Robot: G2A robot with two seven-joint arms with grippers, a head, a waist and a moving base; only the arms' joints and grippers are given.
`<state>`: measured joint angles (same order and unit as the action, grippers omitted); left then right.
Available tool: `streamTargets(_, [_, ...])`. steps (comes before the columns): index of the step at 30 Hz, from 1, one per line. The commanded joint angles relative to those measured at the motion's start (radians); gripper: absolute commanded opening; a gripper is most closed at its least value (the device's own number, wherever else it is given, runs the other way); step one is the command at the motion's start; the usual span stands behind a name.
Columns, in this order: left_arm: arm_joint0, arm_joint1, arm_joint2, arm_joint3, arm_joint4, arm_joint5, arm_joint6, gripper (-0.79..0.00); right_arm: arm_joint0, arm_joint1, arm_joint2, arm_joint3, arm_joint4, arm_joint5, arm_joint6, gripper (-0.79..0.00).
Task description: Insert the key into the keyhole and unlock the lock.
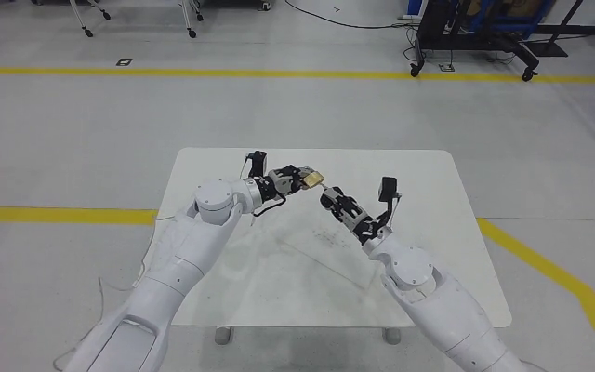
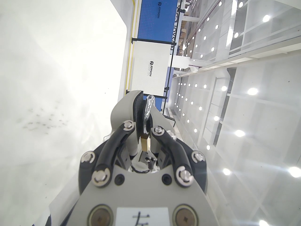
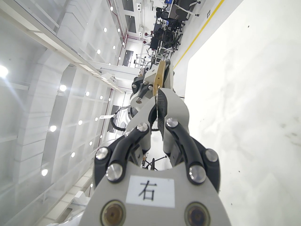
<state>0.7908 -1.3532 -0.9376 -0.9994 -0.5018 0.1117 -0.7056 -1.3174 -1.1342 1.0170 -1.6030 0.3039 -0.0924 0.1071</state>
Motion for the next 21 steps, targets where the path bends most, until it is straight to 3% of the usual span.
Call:
streamTargets(1, [0.0, -0.001, -0.001, 0.001, 0.003, 0.001, -0.003, -0.785, 0.002, -0.003, 0.003, 0.005, 0.0, 0.003, -0.003, -0.785])
streamTargets(21, [-0.015, -0.006, 0.013, 0.007, 0.083, -0.002, -0.052, -0.785, -0.001, -0.021, 0.025, -0.01, -0.067, 0.063, 0.014, -0.785])
